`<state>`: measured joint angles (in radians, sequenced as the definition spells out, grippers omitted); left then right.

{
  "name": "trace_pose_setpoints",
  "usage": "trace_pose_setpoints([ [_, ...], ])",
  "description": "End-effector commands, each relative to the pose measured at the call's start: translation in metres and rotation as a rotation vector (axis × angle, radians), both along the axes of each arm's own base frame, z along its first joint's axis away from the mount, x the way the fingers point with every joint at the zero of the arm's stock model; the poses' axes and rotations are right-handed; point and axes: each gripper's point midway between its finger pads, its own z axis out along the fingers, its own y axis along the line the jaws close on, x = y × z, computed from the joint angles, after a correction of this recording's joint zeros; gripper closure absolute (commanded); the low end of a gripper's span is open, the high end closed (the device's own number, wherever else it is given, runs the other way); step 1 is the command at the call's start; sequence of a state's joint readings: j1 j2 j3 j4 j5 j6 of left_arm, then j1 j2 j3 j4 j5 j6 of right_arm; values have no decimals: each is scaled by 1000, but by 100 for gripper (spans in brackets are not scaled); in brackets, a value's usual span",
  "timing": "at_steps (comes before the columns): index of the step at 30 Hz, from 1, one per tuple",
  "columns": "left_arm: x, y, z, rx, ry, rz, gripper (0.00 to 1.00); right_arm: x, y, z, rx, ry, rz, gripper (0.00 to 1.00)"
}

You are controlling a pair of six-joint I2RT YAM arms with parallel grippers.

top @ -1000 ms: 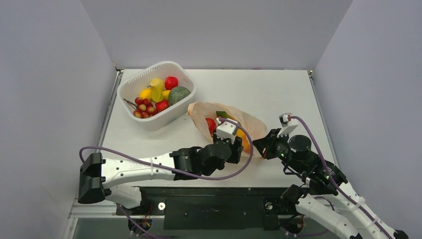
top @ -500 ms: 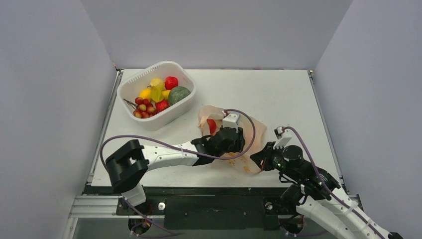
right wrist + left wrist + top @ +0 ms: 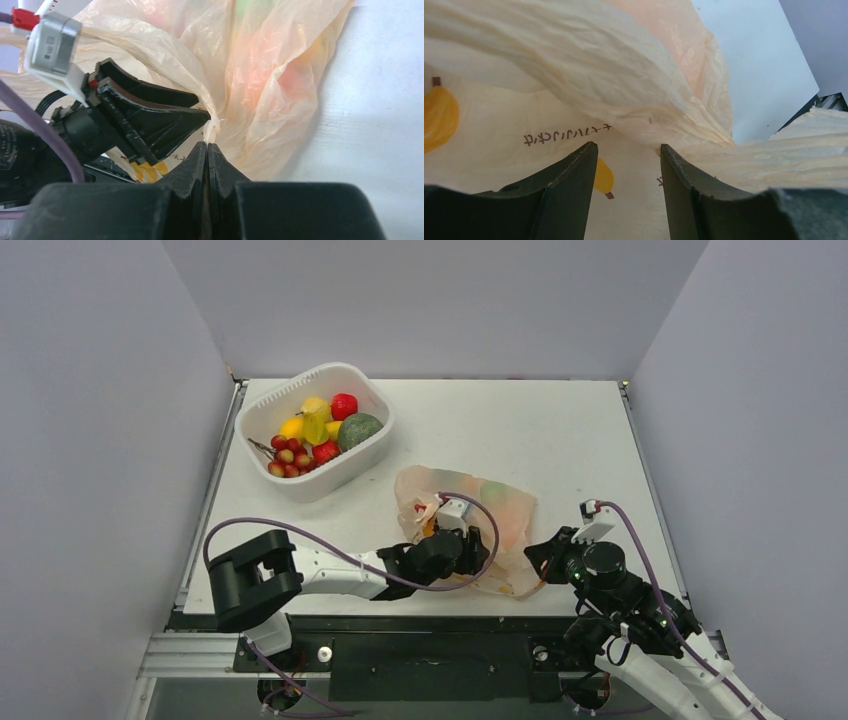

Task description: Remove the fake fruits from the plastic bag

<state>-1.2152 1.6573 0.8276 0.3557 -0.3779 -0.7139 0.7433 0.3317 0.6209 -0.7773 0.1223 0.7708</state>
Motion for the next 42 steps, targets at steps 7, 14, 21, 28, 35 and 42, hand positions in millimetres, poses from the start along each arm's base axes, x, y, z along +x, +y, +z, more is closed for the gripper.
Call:
trace_pose_setpoints([
  [7,3,25,29,-125,-73,61,48,7,-4,38,38,-97,-27,100],
  [14,-3,16,23,-141,-53,10,27,3,12,32,70,-86,47,100],
  [21,13,-33,23,-144,-58,-28,10,-12,6,6,19,-23,88,100],
  [28,20,-62,10,-104,-63,-60,3,-16,-5,3,-5,-16,55,100],
  [35,37,-73,-26,-15,-51,-12,3,-13,-8,3,4,-24,31,100],
  [42,55,-83,-23,-10,-92,21,3,-14,-5,0,24,-18,32,100],
])
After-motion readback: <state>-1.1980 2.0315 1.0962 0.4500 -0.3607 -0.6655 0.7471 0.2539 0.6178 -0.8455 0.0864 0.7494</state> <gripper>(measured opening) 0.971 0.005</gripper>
